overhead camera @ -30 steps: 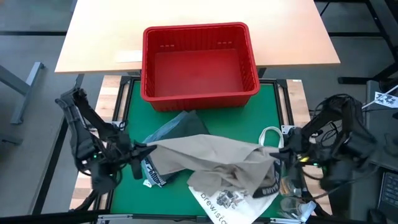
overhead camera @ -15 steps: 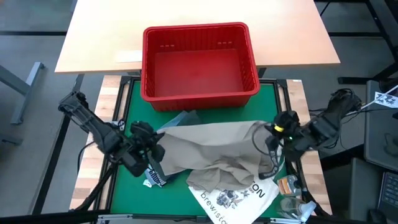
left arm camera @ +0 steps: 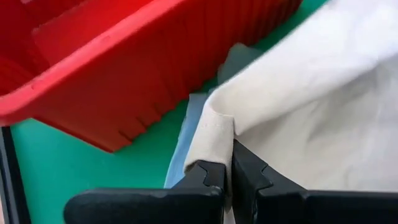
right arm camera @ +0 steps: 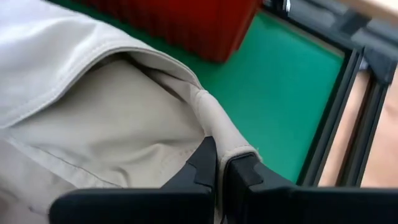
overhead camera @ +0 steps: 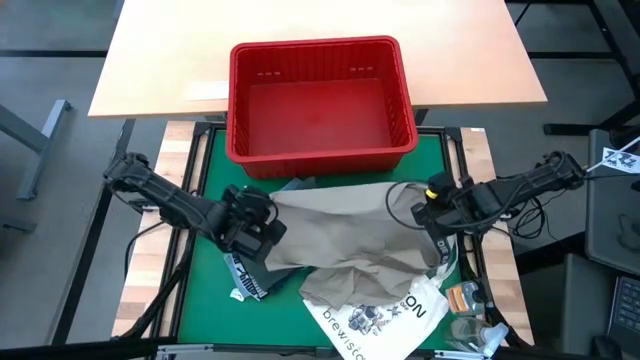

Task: Fold Laundry from Bin
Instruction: Fold the light brown shorts

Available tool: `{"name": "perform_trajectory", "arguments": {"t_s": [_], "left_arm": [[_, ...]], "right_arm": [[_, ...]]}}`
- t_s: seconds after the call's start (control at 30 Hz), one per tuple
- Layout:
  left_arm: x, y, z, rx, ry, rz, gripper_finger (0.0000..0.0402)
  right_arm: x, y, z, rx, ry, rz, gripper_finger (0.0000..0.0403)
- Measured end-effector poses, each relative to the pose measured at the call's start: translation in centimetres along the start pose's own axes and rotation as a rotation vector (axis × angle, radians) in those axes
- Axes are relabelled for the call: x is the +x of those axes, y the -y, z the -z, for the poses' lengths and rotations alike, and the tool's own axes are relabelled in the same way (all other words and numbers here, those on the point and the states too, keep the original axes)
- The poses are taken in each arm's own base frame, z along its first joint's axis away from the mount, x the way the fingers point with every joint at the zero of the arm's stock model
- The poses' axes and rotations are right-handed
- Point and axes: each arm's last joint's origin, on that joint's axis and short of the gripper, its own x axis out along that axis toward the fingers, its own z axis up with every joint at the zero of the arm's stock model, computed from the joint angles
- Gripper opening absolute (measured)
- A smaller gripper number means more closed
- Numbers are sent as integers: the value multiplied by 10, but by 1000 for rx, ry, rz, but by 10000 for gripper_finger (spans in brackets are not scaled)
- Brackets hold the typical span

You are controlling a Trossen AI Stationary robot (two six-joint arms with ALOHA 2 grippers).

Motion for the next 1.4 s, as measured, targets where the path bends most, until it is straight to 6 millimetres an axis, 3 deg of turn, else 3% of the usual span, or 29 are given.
{"name": "perform_trajectory", "arguments": {"t_s": [0.37,0.67,0.8,1.4], "left_arm": [[-3,4,5,28,8,9,5],[-3,4,5,30,3,10,5],[-3,4,5,35,2,10,5],[-3,4,5,50,1,13,6]], "right_arm": [[1,0,2,11,-108,-10,16],[1,-1,4,-41,-180,-26,114],[0,0,6,-46,-275,-36,140],[3,5,11,-102,-338,-6,143]]}}
